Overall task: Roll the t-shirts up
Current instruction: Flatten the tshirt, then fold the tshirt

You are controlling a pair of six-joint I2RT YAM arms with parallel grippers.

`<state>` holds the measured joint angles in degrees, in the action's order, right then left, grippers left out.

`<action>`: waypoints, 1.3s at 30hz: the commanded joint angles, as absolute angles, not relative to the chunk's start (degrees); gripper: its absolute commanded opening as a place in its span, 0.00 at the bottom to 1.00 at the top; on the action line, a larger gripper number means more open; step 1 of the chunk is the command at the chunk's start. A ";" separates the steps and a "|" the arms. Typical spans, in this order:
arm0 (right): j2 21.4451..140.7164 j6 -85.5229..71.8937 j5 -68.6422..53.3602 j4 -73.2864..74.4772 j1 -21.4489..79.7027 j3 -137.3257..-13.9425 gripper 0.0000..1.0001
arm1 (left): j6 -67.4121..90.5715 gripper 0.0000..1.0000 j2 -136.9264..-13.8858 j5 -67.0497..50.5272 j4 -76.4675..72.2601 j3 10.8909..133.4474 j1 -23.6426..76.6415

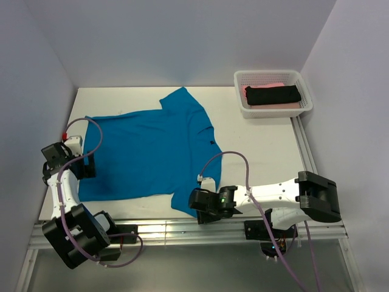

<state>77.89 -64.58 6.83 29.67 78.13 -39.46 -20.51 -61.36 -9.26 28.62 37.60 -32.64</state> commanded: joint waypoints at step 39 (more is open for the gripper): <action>78.31 -63.81 11.87 35.51 77.26 -43.07 0.00 | -33.48 0.59 -62.66 -10.90 35.16 33.40 -41.92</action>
